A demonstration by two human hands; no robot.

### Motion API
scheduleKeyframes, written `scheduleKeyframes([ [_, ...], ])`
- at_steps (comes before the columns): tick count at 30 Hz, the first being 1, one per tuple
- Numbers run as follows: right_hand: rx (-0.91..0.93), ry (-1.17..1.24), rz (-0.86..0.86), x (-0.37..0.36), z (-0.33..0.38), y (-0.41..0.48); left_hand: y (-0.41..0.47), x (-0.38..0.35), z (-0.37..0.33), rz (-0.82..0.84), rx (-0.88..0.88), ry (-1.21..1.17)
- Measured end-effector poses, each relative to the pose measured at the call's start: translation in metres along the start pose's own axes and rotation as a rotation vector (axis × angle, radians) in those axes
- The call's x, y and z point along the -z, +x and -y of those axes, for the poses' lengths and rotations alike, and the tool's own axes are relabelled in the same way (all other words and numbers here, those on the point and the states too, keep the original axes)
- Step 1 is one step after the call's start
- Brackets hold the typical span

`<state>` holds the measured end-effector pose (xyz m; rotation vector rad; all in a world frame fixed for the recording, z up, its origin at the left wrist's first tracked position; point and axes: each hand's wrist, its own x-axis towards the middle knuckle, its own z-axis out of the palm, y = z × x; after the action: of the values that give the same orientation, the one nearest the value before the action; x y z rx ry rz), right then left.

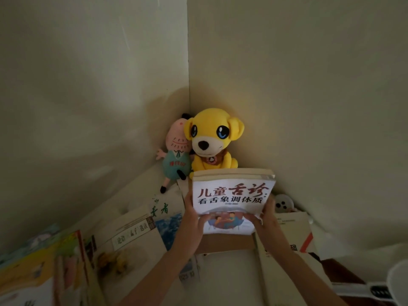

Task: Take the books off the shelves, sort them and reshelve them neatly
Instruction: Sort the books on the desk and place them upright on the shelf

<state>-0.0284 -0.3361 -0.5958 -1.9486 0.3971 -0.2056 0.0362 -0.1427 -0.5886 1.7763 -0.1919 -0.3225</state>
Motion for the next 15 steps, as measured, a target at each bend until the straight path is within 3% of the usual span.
scheduleKeyframes([
  [6, -0.115, -0.021, 0.103, 0.039, -0.005, 0.005, -0.005, -0.015, -0.008, 0.101, -0.052, 0.056],
  [15, -0.470, 0.007, 0.377, 0.135, -0.056, -0.024, -0.038, -0.097, -0.008, 0.554, 0.157, 0.003],
])
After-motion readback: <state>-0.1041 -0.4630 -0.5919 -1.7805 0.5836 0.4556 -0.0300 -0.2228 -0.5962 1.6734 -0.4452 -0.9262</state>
